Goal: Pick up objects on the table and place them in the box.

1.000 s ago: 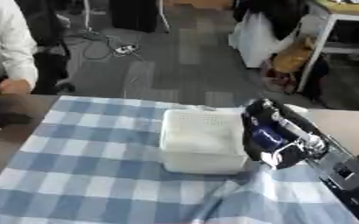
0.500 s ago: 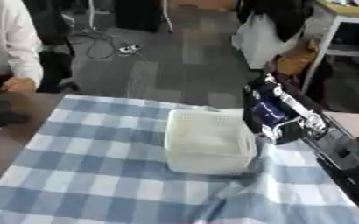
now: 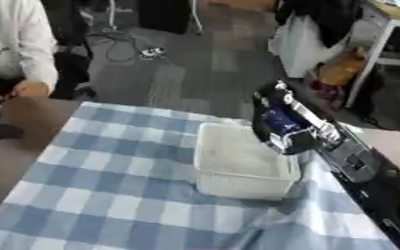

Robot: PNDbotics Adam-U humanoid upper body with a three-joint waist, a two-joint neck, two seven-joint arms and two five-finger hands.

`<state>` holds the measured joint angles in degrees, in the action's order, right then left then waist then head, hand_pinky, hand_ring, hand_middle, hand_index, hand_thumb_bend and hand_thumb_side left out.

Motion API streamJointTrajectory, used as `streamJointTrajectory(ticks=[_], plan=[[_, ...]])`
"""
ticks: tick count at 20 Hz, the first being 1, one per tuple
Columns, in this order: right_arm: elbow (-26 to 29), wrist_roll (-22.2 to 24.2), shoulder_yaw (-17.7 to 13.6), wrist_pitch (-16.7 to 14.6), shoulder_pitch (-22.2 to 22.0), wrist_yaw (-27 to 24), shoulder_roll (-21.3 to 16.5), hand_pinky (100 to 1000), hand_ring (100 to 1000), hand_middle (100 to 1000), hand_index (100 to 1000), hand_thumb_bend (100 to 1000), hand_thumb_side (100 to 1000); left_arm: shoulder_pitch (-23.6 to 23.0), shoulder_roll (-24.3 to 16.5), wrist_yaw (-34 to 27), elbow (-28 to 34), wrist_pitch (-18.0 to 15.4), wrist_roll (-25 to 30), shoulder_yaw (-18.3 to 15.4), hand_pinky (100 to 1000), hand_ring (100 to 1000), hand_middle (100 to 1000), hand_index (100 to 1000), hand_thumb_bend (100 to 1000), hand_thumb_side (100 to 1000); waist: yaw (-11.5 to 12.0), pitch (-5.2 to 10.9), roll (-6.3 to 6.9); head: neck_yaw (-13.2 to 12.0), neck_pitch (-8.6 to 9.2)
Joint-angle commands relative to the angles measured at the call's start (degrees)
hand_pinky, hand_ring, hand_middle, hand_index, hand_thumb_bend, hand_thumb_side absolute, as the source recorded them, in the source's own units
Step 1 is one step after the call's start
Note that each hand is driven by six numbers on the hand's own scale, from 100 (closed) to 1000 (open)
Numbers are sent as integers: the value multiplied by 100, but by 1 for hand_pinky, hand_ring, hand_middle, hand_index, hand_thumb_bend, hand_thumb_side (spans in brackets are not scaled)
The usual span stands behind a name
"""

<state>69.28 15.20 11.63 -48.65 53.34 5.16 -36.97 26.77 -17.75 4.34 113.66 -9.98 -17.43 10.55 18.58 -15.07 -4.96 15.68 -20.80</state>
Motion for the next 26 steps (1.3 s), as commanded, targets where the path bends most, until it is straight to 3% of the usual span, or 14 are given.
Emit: streamJointTrajectory(ticks=[1,8,13,15,16,19,20,22,23,24,25,26], plan=[[-69,158,-138,-331,218,164,-53,100,100,100,115,190,546,153,24,-36,93,-1,31,24,710,569,944,723,100,798,110,30,-34,99,134],[-135,-315,-207,-331,310,593,-59,100,100,100,121,234,594,291,70,-55,93,1,54,47,713,570,948,722,100,803,342,-113,-195,180,252],[-22,-1115,-262,-331,318,1117,-94,100,100,100,160,236,673,318,73,-56,93,6,64,53,713,570,948,722,100,803,369,-136,-220,190,277],[40,-1426,-238,-331,318,1356,-115,100,100,195,192,183,706,316,66,-55,93,8,67,54,714,570,948,722,100,804,358,-134,-218,199,285],[61,-1562,-230,-331,314,1487,-129,100,100,201,190,186,707,316,64,-54,93,9,67,53,714,570,948,722,100,803,352,-134,-216,205,288],[13,-1959,-235,-331,298,2002,-152,100,186,267,164,166,732,319,60,-55,93,10,71,53,714,570,948,722,100,802,339,-132,-208,230,287],[-30,-2077,-236,-331,287,2188,-160,214,310,366,221,175,757,320,59,-55,93,8,72,52,714,570,948,722,100,802,334,-132,-206,240,291],[-183,-2278,-258,-331,264,2636,-174,360,406,470,304,185,785,323,58,-56,93,7,73,51,714,570,948,722,100,802,327,-134,-201,265,303],[-272,-2375,-269,-331,259,2874,-170,370,412,477,311,188,787,324,57,-57,93,6,74,51,714,570,948,722,100,802,325,-135,-200,276,307],[-354,-2481,-271,-331,252,3089,-162,450,462,529,363,224,800,324,56,-57,93,6,75,51,714,570,948,722,100,802,322,-137,-199,284,309],[-428,-2589,-269,-331,247,3282,-152,421,441,510,342,199,790,324,55,-56,93,6,76,51,714,570,948,722,100,802,320,-138,-198,289,310],[-489,-2691,-261,-331,243,3458,-150,533,505,580,412,257,830,324,54,-56,93,5,76,50,714,570,948,722,100,802,317,-139,-197,285,308]])
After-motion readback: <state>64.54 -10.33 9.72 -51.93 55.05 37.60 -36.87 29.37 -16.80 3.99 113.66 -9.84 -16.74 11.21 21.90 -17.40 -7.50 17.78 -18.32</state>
